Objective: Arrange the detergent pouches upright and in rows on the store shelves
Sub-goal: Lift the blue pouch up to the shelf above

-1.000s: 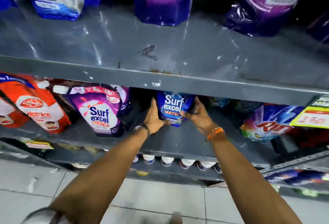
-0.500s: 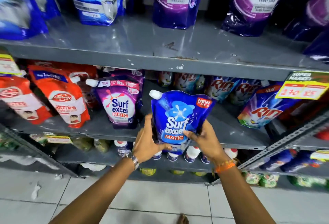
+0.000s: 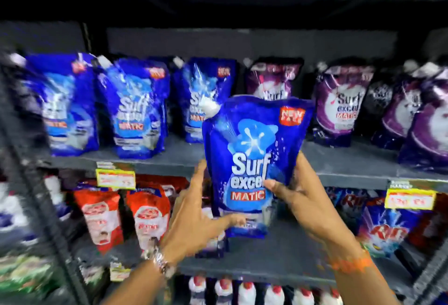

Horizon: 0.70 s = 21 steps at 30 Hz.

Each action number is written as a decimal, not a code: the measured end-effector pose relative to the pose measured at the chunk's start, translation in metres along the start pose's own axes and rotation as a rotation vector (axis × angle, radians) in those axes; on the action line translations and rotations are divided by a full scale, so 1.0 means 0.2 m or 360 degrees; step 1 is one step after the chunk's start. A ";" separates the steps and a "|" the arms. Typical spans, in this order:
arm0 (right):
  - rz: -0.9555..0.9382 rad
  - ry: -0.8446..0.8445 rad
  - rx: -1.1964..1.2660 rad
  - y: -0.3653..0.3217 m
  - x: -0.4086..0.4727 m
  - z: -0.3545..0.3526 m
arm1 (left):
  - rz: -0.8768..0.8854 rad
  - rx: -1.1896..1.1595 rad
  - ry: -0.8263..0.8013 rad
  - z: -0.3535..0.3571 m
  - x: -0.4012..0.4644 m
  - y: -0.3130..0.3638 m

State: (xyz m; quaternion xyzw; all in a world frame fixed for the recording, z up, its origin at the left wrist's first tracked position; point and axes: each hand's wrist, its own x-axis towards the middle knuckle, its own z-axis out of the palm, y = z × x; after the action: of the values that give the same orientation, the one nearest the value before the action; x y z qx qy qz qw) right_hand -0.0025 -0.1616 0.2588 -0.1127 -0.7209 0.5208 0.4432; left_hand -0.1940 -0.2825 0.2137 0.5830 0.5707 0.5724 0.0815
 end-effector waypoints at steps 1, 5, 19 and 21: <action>-0.0040 0.0003 0.0018 -0.03 0.09 0.03 | 0.0036 0.0024 0.0024 -0.06 0.07 0.02; -0.0055 0.0069 0.0049 -0.10 0.40 0.13 | -0.0004 0.0118 0.0097 -0.26 0.33 0.05; 0.0053 0.0091 -0.0147 0.10 0.81 0.29 | -0.0231 0.0032 -0.0054 -0.39 0.72 -0.26; 0.0080 0.0072 -0.0167 0.10 0.81 0.29 | -0.0236 0.0024 -0.0073 -0.39 0.74 -0.26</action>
State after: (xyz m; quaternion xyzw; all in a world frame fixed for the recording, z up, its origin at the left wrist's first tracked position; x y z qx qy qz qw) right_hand -0.1470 -0.0892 0.3231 -0.1656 -0.7339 0.4907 0.4395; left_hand -0.3273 -0.1965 0.2850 0.5526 0.6148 0.5470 0.1323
